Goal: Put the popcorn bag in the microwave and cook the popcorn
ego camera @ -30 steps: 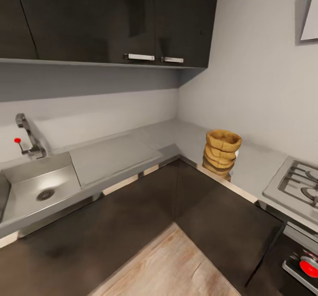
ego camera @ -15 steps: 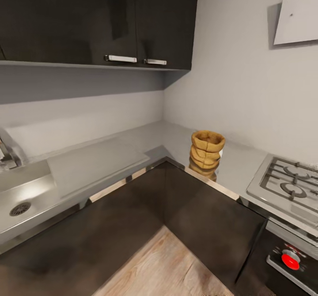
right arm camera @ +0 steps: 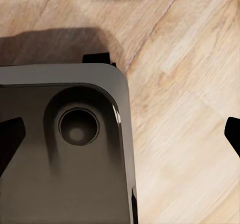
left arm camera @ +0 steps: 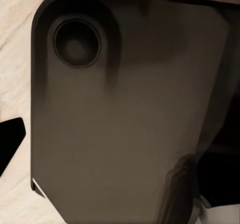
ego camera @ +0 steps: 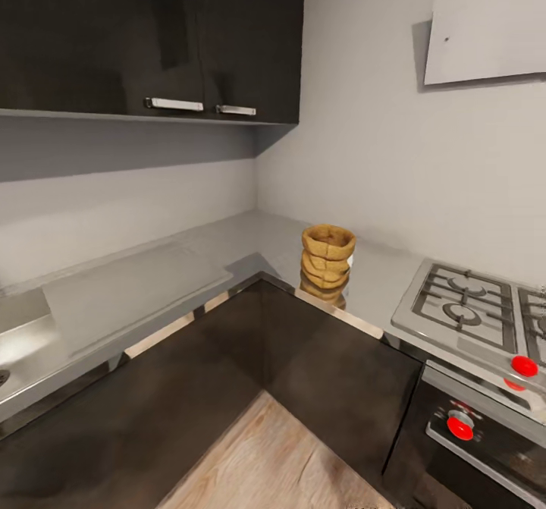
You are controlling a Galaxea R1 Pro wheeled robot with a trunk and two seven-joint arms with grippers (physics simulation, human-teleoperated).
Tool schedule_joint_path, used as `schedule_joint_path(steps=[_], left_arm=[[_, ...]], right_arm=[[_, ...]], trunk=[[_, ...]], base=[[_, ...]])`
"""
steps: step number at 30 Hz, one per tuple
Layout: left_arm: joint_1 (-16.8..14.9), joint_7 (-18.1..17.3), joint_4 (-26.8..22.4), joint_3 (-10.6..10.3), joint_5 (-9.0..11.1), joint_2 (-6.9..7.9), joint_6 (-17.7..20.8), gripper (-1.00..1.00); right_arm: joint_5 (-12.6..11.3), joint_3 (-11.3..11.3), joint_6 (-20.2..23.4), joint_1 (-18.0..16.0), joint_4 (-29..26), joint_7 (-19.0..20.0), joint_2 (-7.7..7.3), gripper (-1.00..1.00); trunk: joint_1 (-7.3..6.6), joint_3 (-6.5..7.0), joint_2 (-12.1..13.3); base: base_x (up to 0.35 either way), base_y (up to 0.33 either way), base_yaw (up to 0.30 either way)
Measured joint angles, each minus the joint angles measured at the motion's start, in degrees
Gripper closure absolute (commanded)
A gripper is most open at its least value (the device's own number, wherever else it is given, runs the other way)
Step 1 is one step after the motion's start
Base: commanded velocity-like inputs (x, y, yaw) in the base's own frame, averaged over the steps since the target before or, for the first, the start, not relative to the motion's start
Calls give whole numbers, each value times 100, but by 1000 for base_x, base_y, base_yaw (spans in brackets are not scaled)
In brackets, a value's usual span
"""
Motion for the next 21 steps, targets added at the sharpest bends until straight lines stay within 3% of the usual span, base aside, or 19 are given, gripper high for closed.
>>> schedule_joint_path(steps=[10, 17, 21], left_arm=[[0, 0, 0, 0, 1, -1, -2, -100], [0, 1, 0, 8, 4, -1, -8, -100], [0, 0, 1, -5, -13, -5, -6, -100]], right_arm=[[0, 0, 10, 0, 0, -11, 0, -100], [7, 8, 14, -1, 0, -19, -12, -100], [8, 8, 7, -1, 0, 7, -16, -100]], trunk=[[0, 44, 0], [0, 48, 0], [-2, 48, 0]], base=[[0, 0, -202], [2, 0, -17], [180, 84, 0]])
